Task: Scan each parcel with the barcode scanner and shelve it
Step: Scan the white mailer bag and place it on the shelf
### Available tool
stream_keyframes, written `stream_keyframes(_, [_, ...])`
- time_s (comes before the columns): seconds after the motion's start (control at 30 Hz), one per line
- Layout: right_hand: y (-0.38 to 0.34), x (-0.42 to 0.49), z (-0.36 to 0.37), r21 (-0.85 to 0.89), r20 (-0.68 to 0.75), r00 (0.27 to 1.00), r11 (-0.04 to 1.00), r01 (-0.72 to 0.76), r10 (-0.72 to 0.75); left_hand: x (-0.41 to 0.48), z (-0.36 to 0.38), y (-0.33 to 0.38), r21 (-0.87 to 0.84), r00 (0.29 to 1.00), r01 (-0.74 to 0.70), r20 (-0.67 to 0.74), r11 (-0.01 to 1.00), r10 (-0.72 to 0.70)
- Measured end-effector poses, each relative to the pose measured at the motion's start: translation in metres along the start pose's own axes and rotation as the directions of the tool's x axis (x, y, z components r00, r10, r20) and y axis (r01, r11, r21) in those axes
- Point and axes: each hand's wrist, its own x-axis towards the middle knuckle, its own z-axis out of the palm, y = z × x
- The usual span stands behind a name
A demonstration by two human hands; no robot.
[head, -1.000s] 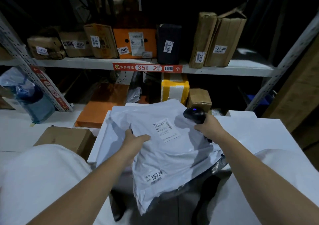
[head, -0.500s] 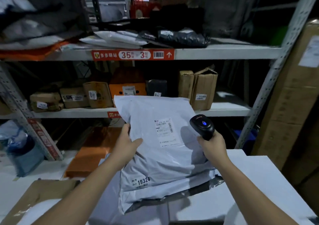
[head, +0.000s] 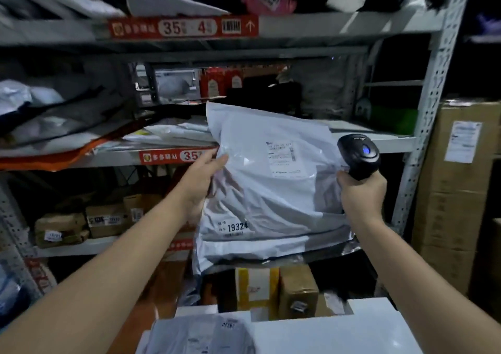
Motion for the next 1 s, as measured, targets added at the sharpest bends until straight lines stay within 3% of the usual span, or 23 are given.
stream_keyframes(0.1, [-0.015, 0.049, 0.007, 0.039, -0.086, 0.996, 0.999, 0.024, -0.021, 0.024, -0.003, 0.012, -0.049, 0.982, 0.152, 0.117, 0.987, -0.145])
stream_keyframes(0.17, [-0.018, 0.079, 0.015, 0.043, -0.124, 0.992, 0.999, -0.002, 0.007, 0.038, 0.001, 0.007, 0.067, 0.959, 0.246, 0.13, 0.967, -0.253])
stream_keyframes(0.23, [-0.017, 0.106, 0.024, 0.024, -0.163, 0.986, 0.999, -0.032, 0.036, 0.046, 0.017, 0.004, 0.192, 0.96, 0.229, 0.117, 0.954, -0.254])
stream_keyframes(0.33, [-0.01, 0.141, 0.034, -0.109, -0.166, 0.986, 0.994, -0.023, 0.004, 0.067, 0.051, -0.003, 0.245, 0.961, 0.23, 0.097, 0.942, -0.259])
stream_keyframes(0.43, [0.0, 0.173, 0.041, -0.276, -0.136, 0.99, 0.959, -0.068, 0.031, 0.105, 0.066, -0.011, 0.138, 0.954, 0.279, 0.071, 0.95, -0.291])
stream_keyframes(0.57, [0.005, 0.213, 0.044, -0.34, -0.071, 0.995, 0.937, -0.085, 0.065, 0.16, 0.085, -0.008, -0.082, 0.942, 0.333, 0.083, 0.939, -0.326])
stream_keyframes(0.83, [0.006, 0.201, 0.035, -0.526, 0.093, 0.969, 0.815, 0.244, -0.231, 0.23, 0.131, 0.004, -0.373, 0.979, 0.178, -0.026, 0.911, -0.202])
stream_keyframes(1.0, [0.01, 0.177, 0.038, -0.434, 0.232, 0.971, 0.889, 0.15, -0.051, 0.257, 0.144, -0.006, -0.471, 0.976, 0.155, -0.066, 0.868, -0.21])
